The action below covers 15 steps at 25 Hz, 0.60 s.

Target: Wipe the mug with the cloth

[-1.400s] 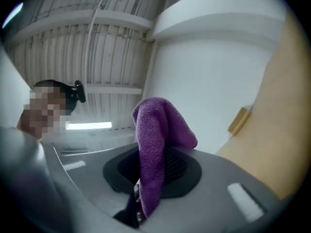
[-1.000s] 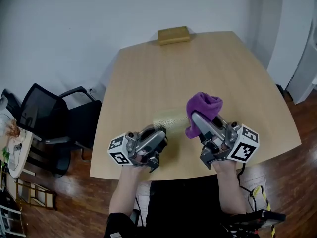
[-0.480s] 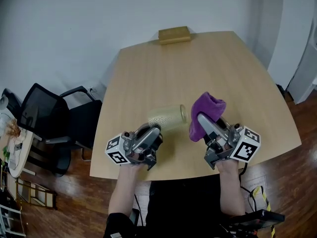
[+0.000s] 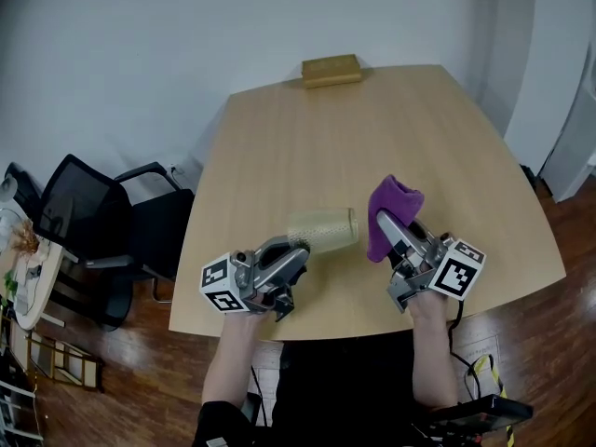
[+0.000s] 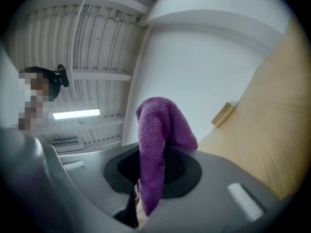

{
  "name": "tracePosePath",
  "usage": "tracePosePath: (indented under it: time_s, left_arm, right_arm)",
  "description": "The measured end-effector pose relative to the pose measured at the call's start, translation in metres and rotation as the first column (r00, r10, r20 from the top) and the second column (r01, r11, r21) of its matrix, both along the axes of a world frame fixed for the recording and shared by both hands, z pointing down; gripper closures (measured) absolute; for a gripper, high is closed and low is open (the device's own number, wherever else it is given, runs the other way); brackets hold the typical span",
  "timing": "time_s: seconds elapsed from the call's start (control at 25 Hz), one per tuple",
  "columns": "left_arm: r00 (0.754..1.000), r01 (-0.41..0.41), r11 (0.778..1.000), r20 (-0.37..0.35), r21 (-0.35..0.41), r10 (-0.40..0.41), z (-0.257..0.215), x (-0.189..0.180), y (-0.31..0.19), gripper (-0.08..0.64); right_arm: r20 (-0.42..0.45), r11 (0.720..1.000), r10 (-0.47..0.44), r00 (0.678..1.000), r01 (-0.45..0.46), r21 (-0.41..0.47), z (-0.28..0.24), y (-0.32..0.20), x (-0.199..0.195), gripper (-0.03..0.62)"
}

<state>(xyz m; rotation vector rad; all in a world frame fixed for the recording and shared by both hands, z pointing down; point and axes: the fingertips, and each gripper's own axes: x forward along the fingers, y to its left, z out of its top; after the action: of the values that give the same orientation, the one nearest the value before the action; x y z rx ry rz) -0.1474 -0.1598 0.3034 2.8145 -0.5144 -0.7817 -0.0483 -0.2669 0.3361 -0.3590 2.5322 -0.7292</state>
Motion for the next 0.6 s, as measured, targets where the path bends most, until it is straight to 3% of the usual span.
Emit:
tracePosePath:
  time_s: [0.2,0.36,0.48,0.6]
  left_arm:
    - [1.0,0.002,1.0,-0.017,0.002,-0.002,-0.002,-0.003,0.0,0.517]
    - [0.999,-0.033,0.999,-0.042,0.009,0.033,-0.009,0.005,0.001,0.517]
    - [0.993,-0.085,0.996,-0.076,0.021,0.087,-0.016,0.011,0.007,0.512]
    - [0.995,-0.086,0.996,-0.052,0.018,0.087,-0.013,0.014,0.008,0.511]
  right_arm:
    - [0.118,0.991,-0.06,0.991,0.044,0.126,-0.046,0.024,0.015,0.537]
    - [0.127,0.973,-0.147,0.981,0.121,0.195,-0.06,0.047,-0.003,0.537]
    - [0.134,0.978,-0.136,0.982,0.112,0.174,-0.054,0.041,-0.013,0.537]
    - [0.101,0.991,-0.095,0.99,0.085,0.1,-0.031,0.021,-0.015,0.538]
